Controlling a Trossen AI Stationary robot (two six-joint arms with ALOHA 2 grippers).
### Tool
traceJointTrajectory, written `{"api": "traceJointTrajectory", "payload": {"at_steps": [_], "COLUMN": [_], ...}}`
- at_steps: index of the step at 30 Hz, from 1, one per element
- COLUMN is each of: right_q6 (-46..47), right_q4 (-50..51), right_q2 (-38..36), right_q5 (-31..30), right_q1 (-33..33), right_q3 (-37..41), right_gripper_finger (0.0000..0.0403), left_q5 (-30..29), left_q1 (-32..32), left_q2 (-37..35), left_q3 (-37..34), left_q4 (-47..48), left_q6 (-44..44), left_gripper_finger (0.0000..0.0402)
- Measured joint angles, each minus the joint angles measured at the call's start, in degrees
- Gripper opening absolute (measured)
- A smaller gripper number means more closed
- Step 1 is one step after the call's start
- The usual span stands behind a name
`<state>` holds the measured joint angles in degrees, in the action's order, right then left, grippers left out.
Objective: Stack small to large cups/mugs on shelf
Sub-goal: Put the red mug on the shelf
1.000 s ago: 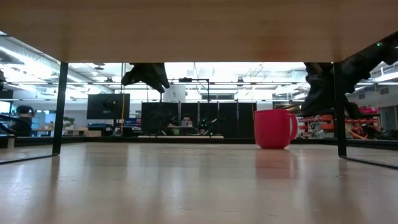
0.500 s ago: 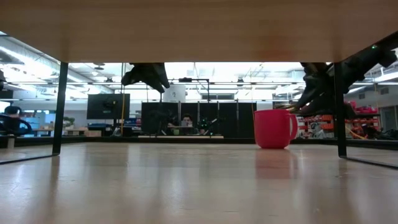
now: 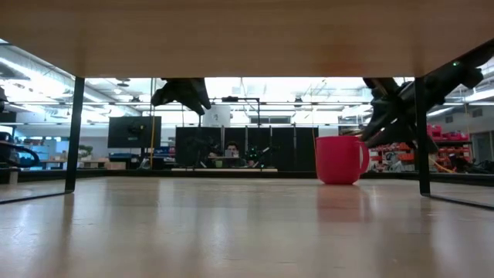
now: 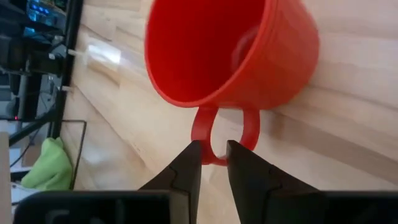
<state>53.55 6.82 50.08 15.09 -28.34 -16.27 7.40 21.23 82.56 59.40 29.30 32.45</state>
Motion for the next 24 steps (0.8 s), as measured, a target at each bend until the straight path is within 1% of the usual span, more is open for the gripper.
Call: {"api": "traceJointTrajectory", "payload": {"at_steps": [7,16,24], "right_q6": [0.1,0.9,2.4], "right_q4": [-5.4,-6.8,-10.8], "right_q2": [3.8,5.9,6.9], "right_q5": [0.9,1.8,2.1], "right_q1": [0.0,0.0,0.0], "right_q3": [0.0,0.0,0.0], "right_gripper_finger": [0.0083,0.0083,0.0083], "left_q5": [0.0,0.0,0.0], "left_q1": [0.0,0.1,0.1], "left_q2": [0.0,0.0,0.0], "left_q3": [0.0,0.0,0.0], "left_q4": [0.0,0.0,0.0], "left_q6": [0.0,0.0,-0.1], "left_gripper_finger": [0.0105,0.0105,0.0105]}}
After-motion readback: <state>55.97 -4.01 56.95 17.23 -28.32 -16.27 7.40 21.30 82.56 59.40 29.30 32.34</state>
